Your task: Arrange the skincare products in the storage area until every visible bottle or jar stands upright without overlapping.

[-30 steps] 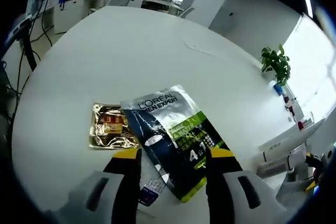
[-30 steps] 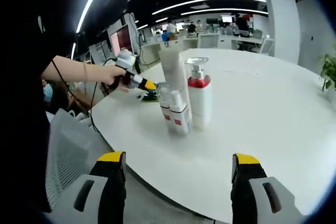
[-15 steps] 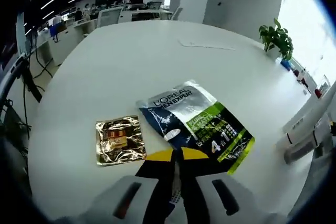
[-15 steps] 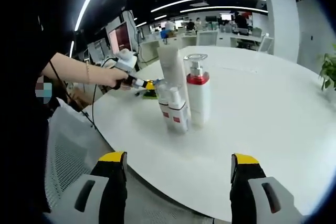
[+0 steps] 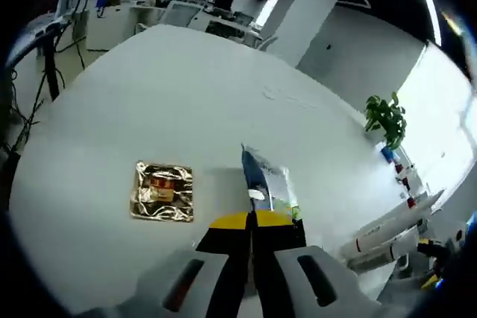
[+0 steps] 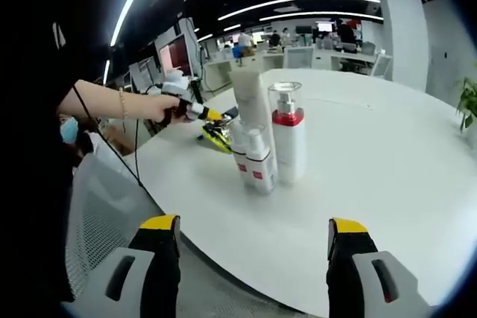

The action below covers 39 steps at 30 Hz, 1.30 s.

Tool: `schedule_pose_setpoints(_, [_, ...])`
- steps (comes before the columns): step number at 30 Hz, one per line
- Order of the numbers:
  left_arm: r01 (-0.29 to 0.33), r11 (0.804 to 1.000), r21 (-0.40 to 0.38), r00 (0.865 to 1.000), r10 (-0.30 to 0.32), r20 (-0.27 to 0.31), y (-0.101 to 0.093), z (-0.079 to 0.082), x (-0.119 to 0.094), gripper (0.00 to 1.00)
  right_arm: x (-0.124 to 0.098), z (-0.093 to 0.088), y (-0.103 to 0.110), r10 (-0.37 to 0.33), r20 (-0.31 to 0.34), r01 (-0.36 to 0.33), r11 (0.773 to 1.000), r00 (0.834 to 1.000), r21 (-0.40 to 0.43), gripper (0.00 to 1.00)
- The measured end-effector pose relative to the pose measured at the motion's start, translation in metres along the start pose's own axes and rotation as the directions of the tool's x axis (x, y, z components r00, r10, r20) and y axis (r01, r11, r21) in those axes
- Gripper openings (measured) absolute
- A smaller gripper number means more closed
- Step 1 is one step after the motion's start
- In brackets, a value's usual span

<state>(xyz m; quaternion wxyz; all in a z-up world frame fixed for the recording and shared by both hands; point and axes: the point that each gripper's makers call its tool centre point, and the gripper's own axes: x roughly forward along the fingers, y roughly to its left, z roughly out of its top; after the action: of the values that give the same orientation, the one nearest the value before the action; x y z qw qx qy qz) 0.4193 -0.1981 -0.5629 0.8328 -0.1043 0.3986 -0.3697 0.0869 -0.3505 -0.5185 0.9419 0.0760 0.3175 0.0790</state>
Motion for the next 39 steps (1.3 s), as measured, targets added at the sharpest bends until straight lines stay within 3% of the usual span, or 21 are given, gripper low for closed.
schedule_pose_setpoints(3, [0.049, 0.997, -0.067, 0.999, -0.047, 0.028, -0.005, 0.007, -0.013, 0.05, 0.001, 0.002, 0.004, 0.021, 0.003, -0.021, 1.0, 1.0, -0.012, 0.85])
schedule_pose_setpoints(8, [0.079, 0.994, -0.074, 0.996, -0.075, 0.057, -0.016, 0.013, -0.032, 0.04, 0.001, 0.003, 0.011, 0.045, 0.008, -0.045, 0.999, 0.999, -0.03, 0.86])
schedule_pose_setpoints(17, [0.136, 0.987, -0.082, 0.986, -0.127, 0.104, -0.037, 0.019, -0.067, 0.04, -0.003, 0.018, 0.025, 0.12, 0.078, -0.119, 0.993, 0.99, -0.018, 0.85])
schedule_pose_setpoints(24, [0.247, 0.964, -0.095, 0.959, -0.23, 0.168, -0.063, 0.032, -0.103, 0.04, -0.006, 0.053, 0.06, 0.229, 0.163, -0.228, 0.973, 0.96, -0.026, 0.85])
schedule_pose_setpoints(27, [0.321, 0.944, -0.073, 0.934, -0.303, 0.19, -0.083, 0.037, -0.125, 0.04, -0.004, 0.066, 0.075, 0.28, 0.202, -0.283, 0.959, 0.938, -0.016, 0.85])
schedule_pose_setpoints(30, [0.351, 0.935, -0.043, 0.922, -0.337, 0.19, -0.096, 0.039, -0.139, 0.04, -0.002, 0.073, 0.085, 0.314, 0.231, -0.325, 0.946, 0.921, 0.008, 0.84])
schedule_pose_setpoints(34, [0.448, 0.894, -0.012, 0.877, -0.436, 0.201, -0.125, 0.042, -0.166, 0.04, 0.001, 0.082, 0.1, 0.357, 0.255, -0.366, 0.931, 0.899, -0.013, 0.84])
schedule_pose_setpoints(36, [0.501, 0.865, 0.004, 0.847, -0.492, 0.203, -0.14, 0.042, -0.18, 0.04, 0.001, 0.087, 0.11, 0.393, 0.266, -0.4, 0.916, 0.88, -0.03, 0.85])
schedule_pose_setpoints(37, [0.526, 0.85, 0.013, 0.831, -0.517, 0.206, -0.148, 0.041, -0.188, 0.04, 0.0, 0.093, 0.118, 0.424, 0.283, -0.437, 0.899, 0.86, -0.017, 0.86])
schedule_pose_setpoints(39, [0.549, 0.835, 0.03, 0.814, -0.543, 0.204, -0.158, 0.039, -0.197, 0.04, -0.002, 0.1, 0.126, 0.454, 0.312, -0.475, 0.88, 0.834, -0.013, 0.86])
